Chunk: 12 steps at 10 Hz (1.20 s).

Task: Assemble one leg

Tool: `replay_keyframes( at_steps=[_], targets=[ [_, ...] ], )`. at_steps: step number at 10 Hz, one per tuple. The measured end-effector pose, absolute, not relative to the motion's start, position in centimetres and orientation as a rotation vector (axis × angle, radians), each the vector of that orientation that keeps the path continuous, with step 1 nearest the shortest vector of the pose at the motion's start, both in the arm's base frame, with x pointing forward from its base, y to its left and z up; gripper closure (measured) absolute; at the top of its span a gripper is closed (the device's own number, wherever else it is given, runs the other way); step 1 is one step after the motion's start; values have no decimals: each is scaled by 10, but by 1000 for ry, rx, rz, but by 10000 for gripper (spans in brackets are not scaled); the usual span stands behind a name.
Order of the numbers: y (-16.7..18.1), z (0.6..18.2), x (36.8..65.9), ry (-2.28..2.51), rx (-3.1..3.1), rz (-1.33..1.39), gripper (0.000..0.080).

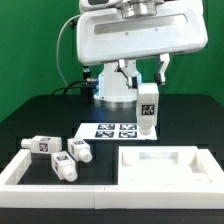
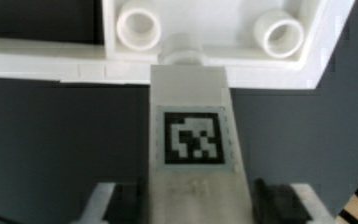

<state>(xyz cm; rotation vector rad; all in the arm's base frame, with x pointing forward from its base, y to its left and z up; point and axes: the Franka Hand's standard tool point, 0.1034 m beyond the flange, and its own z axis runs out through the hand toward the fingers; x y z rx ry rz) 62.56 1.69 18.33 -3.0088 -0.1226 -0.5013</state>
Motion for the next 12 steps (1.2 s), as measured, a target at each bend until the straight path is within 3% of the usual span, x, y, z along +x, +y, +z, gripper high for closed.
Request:
replay_keyframes(
  at_steps=[4,6,7,10,12],
  targets=[
    [33,162,602,-105,-3026,-791,520],
    [36,164,604,-111,-3011,-1098,520],
    [34,152,600,-128,-3021,-1066,520],
    [36,147,598,-116,-3021,-1021,520],
    [59,144,601,-96,-2969,-999,520]
  ],
)
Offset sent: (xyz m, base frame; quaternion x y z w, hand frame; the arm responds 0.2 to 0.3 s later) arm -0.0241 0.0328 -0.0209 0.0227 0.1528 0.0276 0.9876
